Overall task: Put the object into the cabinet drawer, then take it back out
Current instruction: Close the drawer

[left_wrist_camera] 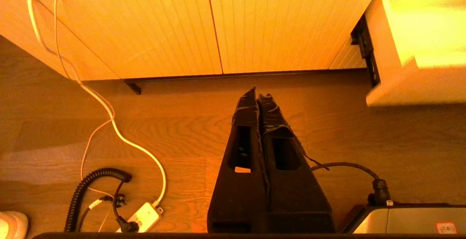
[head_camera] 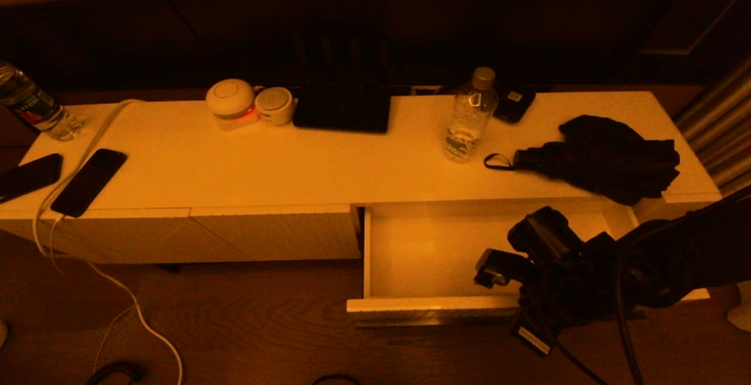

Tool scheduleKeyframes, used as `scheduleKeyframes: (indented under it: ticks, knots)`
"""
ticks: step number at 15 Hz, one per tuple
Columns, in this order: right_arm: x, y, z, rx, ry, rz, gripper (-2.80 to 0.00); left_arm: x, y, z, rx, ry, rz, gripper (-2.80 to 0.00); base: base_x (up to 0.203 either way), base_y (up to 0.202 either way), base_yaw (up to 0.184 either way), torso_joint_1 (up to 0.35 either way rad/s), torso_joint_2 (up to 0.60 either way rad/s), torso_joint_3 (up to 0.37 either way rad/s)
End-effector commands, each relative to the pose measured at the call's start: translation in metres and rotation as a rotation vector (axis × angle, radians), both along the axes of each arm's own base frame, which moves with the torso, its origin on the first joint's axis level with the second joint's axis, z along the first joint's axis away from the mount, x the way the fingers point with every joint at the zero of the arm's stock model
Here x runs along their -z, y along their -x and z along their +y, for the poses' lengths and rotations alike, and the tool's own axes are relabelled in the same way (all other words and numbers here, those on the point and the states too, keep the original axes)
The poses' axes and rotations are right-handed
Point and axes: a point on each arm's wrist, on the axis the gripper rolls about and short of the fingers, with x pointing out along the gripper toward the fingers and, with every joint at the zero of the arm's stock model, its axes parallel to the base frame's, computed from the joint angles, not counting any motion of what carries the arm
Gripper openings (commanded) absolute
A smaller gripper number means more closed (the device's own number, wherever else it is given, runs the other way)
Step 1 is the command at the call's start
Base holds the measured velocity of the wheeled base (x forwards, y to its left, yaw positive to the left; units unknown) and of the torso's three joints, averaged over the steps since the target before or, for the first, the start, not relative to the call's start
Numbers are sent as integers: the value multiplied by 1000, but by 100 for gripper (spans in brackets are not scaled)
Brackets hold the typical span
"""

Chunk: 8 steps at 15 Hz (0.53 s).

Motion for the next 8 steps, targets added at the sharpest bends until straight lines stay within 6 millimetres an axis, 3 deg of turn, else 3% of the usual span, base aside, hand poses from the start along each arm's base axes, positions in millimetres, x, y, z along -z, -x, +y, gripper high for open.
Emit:
scheduleKeyframes:
  ticks: [1,8]
  knots:
    - [4,-2,2,0,11,1,-280,0,0,0,-1,0,0,-280,0,0,0,0,0,0]
    - [-4,-21,8,47,3,-166,-280,0,0,0,-1,0,0,-280,0,0,0,0,0,0]
